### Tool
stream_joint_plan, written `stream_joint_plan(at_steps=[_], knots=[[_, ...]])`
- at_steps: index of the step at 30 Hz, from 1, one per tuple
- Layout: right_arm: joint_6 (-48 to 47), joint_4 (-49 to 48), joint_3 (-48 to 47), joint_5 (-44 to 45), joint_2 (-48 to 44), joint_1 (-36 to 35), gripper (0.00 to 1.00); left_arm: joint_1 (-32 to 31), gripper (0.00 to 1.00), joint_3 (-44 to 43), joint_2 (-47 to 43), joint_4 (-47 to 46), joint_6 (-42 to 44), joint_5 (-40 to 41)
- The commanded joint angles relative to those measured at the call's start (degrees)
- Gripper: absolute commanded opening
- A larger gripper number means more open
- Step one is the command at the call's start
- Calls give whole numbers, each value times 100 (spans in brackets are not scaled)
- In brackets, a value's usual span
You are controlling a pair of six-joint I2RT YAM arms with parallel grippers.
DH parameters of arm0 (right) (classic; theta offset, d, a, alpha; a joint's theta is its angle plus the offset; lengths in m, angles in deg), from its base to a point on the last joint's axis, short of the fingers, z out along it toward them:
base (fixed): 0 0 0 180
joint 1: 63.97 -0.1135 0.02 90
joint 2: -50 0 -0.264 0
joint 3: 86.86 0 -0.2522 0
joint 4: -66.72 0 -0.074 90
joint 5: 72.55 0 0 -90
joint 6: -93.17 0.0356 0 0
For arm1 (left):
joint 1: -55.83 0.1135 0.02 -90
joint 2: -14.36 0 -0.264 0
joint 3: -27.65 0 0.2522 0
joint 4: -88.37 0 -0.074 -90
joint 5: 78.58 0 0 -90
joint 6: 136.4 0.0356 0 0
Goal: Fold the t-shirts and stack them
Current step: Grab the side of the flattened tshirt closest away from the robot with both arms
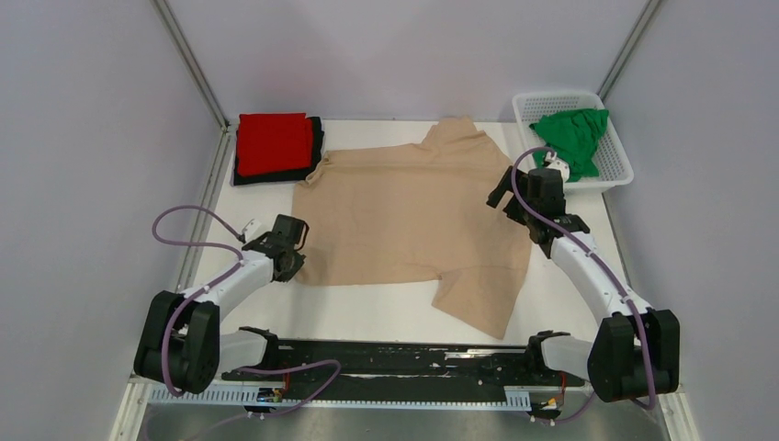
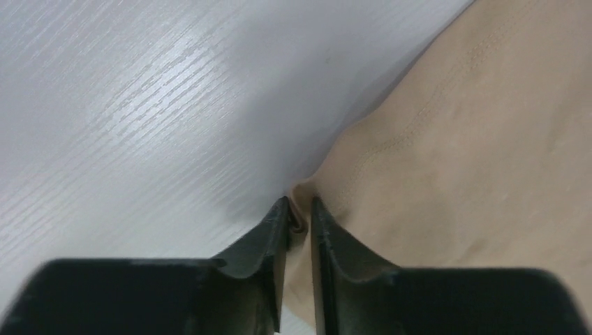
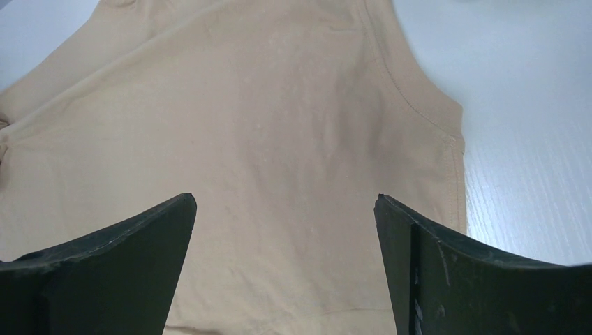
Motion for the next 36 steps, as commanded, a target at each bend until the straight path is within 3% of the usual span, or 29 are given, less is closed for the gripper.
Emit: stream_joint_plan(at_steps=[1,3,7,14,21,24,30,36], knots=[[-29,47,7,284,-245,25,100,13,10,-22,221,-186,-24,-131],[-29,117,-8,326,-256,21,100,13,0,3,142,-196,-16,-182],[-61,490,-126,368,-265,25,100,13,0,5,-258,-53,89,-163],[168,2430,-427,-363,-256,-71,99,206,0,-28,-1076,379,359,262],[994,3939,39,-822,-133,-1824,94,591,0,-108,-853,264,734,43],[1444,4248,338,-981,-267,-2359,90,593,0,-180,-731,237,774,-23],[2030,4472,846,-1645,-504,-3124,69,590,0,-127,-861,190,836,-144],[2286,4153,1001,-1160,-139,-3244,59,593,0,-40,-930,140,791,-268]])
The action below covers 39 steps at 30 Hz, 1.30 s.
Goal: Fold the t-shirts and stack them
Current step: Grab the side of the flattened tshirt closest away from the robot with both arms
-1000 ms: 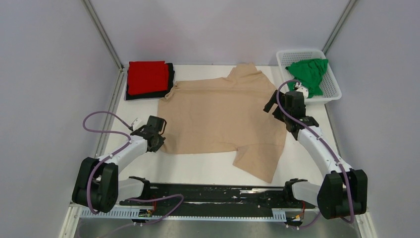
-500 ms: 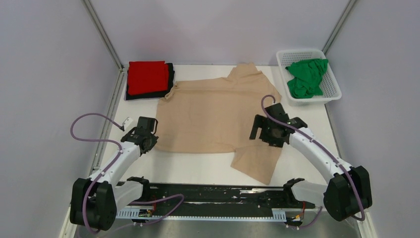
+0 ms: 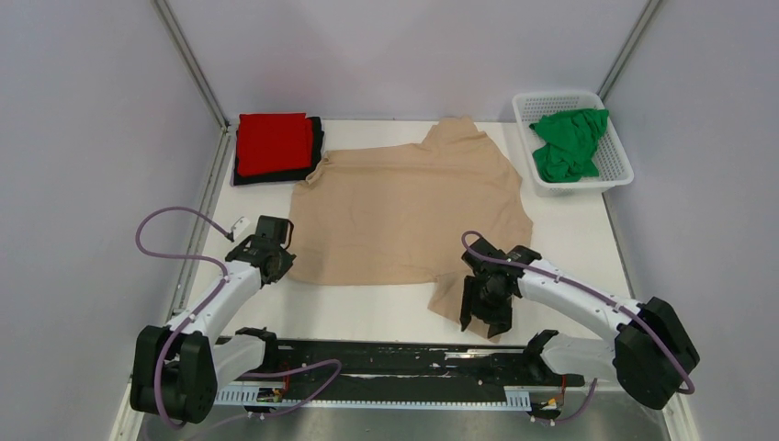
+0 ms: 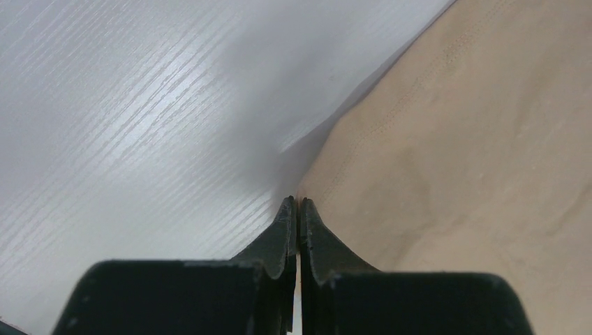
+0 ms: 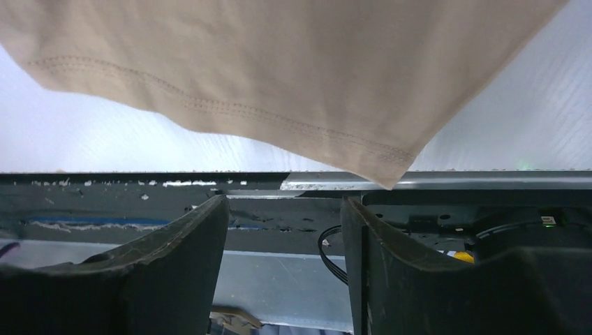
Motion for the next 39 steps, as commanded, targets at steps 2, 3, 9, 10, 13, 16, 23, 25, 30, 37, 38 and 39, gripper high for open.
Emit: stream_joint_plan(at_steps=[2,3,9,10,13,16,23,25,30,37,38,39], knots=[[558,-417,44,684,409,0,58,35,0,-9,-149,-137,21,-36],[617,-525,55,783,549,32,57,35,0,4,-162,-153,30,-40],[697,-1047,197,933,1161,154,51,33,0,-29,-262,-56,72,-19],[678,-1181,250,898,1205,155,47,34,0,-36,-274,-47,76,-12],[657,-1418,330,893,1279,156,27,35,0,-44,-299,20,36,-51],[642,-1302,371,625,1032,156,6,35,0,-71,-423,283,-16,-126],[769,269,242,183,4,72,0,35,0,-87,-1240,1437,-457,133],[862,501,265,-14,-218,-54,0,38,0,-61,-1536,1800,-737,227],[995,591,396,-238,-511,-259,0,35,0,191,-2218,2081,-811,137],[591,54,-203,177,-381,111,0,38,0,303,-2294,1277,-549,-526],[491,-54,-305,181,-325,186,0,36,0,274,-2237,1156,-523,-588],[389,-159,-405,209,-278,251,0,36,0,247,-2095,931,-464,-684]])
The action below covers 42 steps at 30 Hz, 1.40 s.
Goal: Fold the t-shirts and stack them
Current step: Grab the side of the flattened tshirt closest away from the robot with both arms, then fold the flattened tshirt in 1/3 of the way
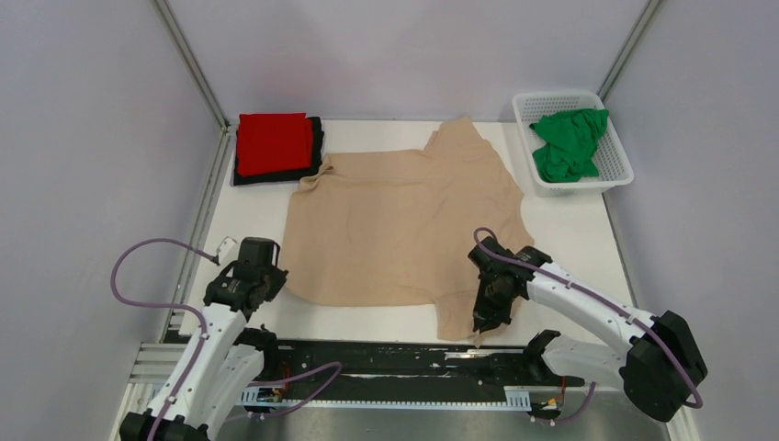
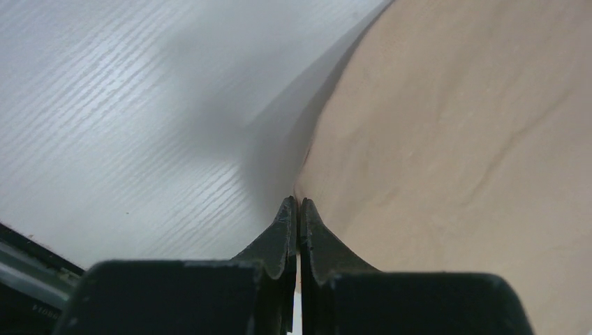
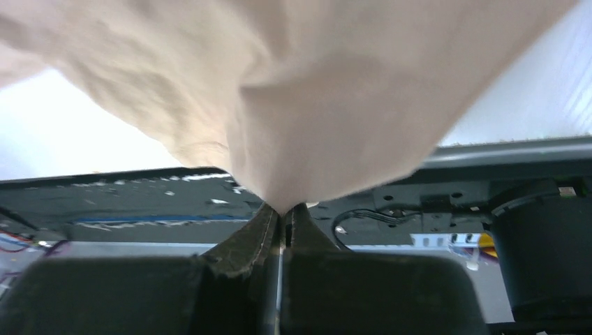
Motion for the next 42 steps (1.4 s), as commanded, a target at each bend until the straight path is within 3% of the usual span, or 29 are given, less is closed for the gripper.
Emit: stream_joint_plan(at_steps=[1,18,34,42], knots=[[-387,-558,-605,256,164,310,0,31,0,-119,321,-828,143,-366],[-2316,-1564,-2431,-91,1642,2341,0,237,0,-1431,2569,-2055,443,119],[-3222,-1979,-3962,-250,3074,2972,0,705,0,-2021,3842,-2817,839,33],[-3167,-2190,-4902,-214,4466,3177,4,844,0,-2235,4651,-3298,814,83]])
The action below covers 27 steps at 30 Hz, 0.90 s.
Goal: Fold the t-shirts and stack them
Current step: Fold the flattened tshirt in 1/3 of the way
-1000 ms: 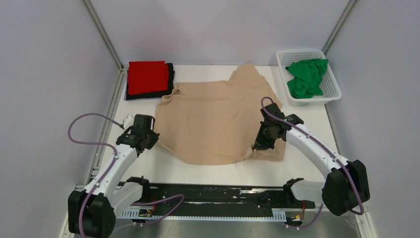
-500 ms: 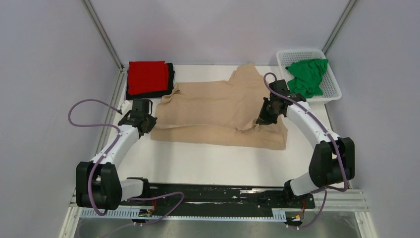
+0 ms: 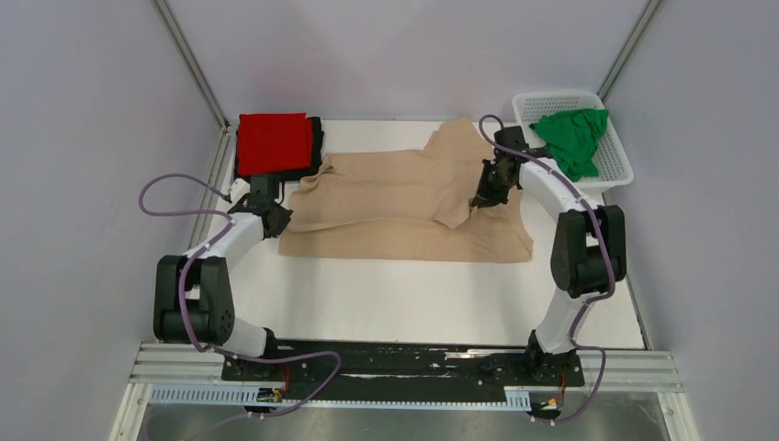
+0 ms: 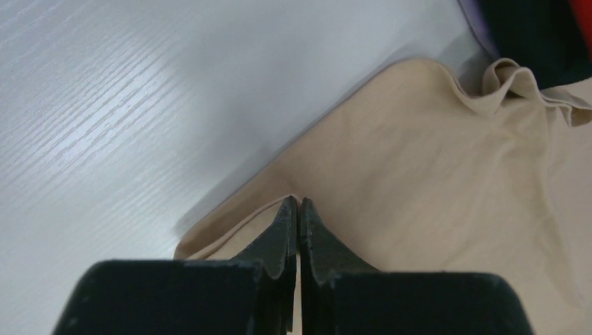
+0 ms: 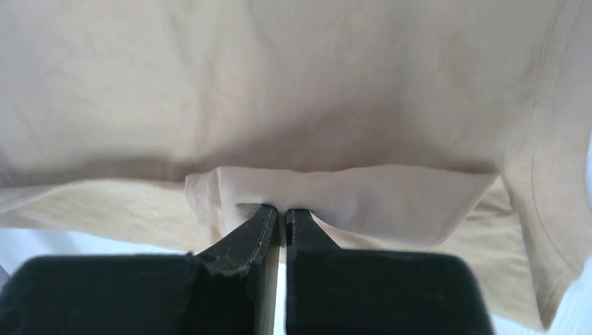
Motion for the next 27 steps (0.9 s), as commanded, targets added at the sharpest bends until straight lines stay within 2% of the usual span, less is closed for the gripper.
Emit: stream_joint_plan(at_steps=[1,2,3,5,6,8,9,12,15,18,21,27], knots=[[10,-369,-839,129,796,137,5,129,0,-330,486,-604,79,220],[34,-377,-1186,204,1048,153,7,150,3,-442,585,-685,71,275],[57,-377,-1523,241,1317,172,11,165,20,-508,767,-701,69,256],[115,-373,-2208,294,1825,234,14,200,31,-754,946,-720,123,200],[145,-378,-2550,277,2026,270,19,211,37,-904,977,-723,163,168],[87,-385,-3089,420,2267,294,49,214,70,-1138,966,-676,347,53],[43,-348,-3263,459,2285,302,58,215,92,-1207,897,-639,465,-4],[-97,-452,-2882,357,1787,308,72,215,99,-1463,657,-261,707,-62],[-159,-828,-1596,331,935,306,97,215,100,-1329,245,-180,979,-406],[-98,-1161,-290,92,213,293,100,198,100,-948,-1,-424,1147,-1099],[-18,-1572,599,-149,-195,189,100,-49,100,-699,-5,-784,1198,-1754],[21,-1758,764,32,257,-75,100,-560,100,-644,850,-1371,1262,-2133]])
